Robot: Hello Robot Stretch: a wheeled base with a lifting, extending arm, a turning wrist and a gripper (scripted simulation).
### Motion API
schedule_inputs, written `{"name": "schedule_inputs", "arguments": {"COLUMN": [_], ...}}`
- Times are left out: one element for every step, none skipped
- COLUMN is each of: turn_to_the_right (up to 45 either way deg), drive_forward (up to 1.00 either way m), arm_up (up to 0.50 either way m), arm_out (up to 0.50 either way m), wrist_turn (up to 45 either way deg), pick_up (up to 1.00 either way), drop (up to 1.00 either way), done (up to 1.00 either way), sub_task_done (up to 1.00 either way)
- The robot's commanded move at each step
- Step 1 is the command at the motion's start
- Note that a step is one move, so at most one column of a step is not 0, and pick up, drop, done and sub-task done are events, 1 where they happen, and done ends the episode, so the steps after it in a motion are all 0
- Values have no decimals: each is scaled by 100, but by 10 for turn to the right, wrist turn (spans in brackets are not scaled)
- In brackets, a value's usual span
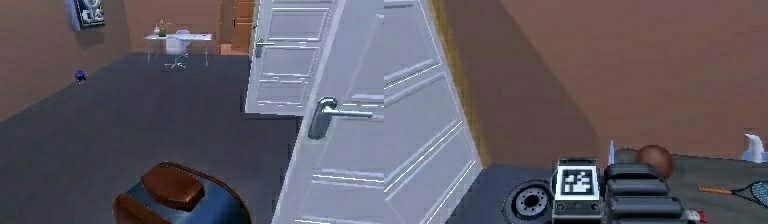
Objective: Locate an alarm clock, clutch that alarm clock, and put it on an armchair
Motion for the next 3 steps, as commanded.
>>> {"name": "schedule_inputs", "arguments": {"turn_to_the_right": [30,-450,-60], "drive_forward": [0,0,0], "arm_up": [0,0,0], "arm_out": [0,0,0], "wrist_turn": [0,0,0], "pick_up": [0,0,0], "drop": [0,0,0], "done": [0,0,0], "sub_task_done": [0,0,0]}}
